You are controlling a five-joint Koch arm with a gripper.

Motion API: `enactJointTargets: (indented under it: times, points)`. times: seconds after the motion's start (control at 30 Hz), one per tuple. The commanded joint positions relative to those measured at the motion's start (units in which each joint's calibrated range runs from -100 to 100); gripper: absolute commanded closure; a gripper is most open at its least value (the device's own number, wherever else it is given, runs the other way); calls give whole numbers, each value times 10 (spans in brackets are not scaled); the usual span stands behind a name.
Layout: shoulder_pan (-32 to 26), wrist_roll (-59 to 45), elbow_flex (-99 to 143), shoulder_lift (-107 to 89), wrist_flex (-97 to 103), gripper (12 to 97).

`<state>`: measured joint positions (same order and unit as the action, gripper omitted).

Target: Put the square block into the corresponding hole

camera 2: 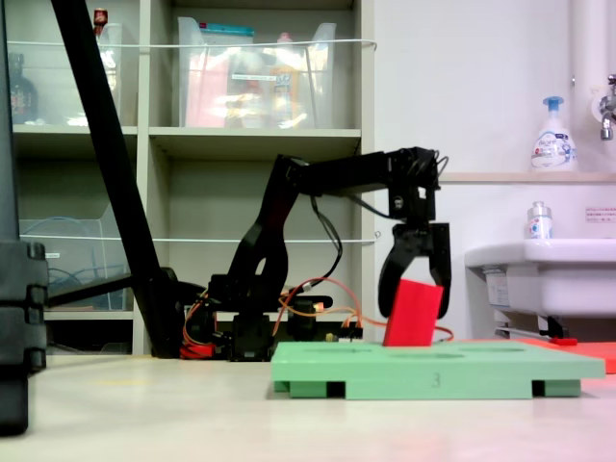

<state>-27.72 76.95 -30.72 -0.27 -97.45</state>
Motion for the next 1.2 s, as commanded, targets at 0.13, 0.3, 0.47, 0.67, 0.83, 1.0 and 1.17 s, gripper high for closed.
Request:
enactJointTargets:
  times: [0.13,0.3,0.47,0.67,0.83,1.0,1.17]
  points:
    - [-5,5,-51,22,-25,820]
    - [0,5,-51,53,-25,821]
    - [5,5,-50,84,-25,820]
    - [9,4,-48,88,-25,637]
    - [8,4,-48,88,-25,494]
    - [5,4,-48,66,-25,327]
    - [3,4,-50,-28,-25,256]
